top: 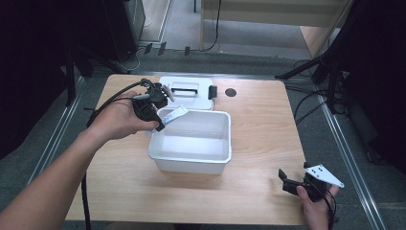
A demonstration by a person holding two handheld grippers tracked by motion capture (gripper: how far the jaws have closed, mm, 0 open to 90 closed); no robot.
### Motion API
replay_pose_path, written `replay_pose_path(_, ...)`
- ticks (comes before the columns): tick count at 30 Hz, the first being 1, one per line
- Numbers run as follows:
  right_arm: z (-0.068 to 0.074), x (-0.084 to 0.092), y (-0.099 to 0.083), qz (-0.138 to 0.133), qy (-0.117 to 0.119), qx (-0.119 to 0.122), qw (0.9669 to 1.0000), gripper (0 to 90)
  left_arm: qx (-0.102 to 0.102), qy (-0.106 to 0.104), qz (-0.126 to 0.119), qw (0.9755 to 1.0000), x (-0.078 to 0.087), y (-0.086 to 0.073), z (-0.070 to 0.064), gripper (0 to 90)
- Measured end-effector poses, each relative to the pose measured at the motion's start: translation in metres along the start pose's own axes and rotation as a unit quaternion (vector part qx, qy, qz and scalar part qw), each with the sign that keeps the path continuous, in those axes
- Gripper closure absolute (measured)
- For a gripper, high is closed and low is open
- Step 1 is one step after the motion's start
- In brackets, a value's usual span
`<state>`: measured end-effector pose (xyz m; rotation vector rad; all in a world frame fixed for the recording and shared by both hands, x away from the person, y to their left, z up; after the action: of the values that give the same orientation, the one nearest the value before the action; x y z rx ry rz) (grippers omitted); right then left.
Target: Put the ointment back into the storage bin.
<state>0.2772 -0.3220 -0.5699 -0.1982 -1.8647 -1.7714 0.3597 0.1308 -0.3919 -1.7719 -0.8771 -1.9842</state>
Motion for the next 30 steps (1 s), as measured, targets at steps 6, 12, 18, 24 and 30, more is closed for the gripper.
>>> replay_pose_path(6, 0.0, 0.0, 0.0, 0.0, 0.0, 0.003, 1.0, 0.0, -0.028, 0.0, -0.009, 0.9996, -0.01, 0.005, -0.008, 72.7)
replay_pose_path(12, 0.0, -0.001, 0.0, -0.001, 0.0, 0.003, 1.0, 0.0, -0.043, 0.002, -0.005, 0.9991, -0.022, 0.006, -0.01, 72.7)
replay_pose_path(18, 0.0, -0.001, 0.0, 0.001, 0.001, 0.003, 1.0, 0.0, -0.052, -0.003, -0.004, 0.9986, -0.034, 0.006, -0.014, 72.6)
replay_pose_path(24, 0.0, -0.001, 0.0, 0.001, 0.001, 0.004, 1.0, 0.0, -0.055, -0.007, 0.0, 0.9985, -0.044, 0.004, -0.015, 72.6)
replay_pose_path(30, 0.0, -0.001, 0.0, 0.001, 0.001, 0.006, 1.0, 0.0, -0.059, -0.013, 0.014, 0.9981, -0.059, 0.0, -0.016, 72.7)
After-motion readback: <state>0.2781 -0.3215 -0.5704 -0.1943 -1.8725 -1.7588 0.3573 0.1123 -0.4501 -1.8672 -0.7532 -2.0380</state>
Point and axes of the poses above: each handheld gripper's, and its own axes: x roughly backward along the jaws, y roughly out of its top, z roughly to its left, the point moved 5 cm from there along -x, roughly forward along the jaws, and after that the axes turned 1 degree about -y, right-handed, at the moved point
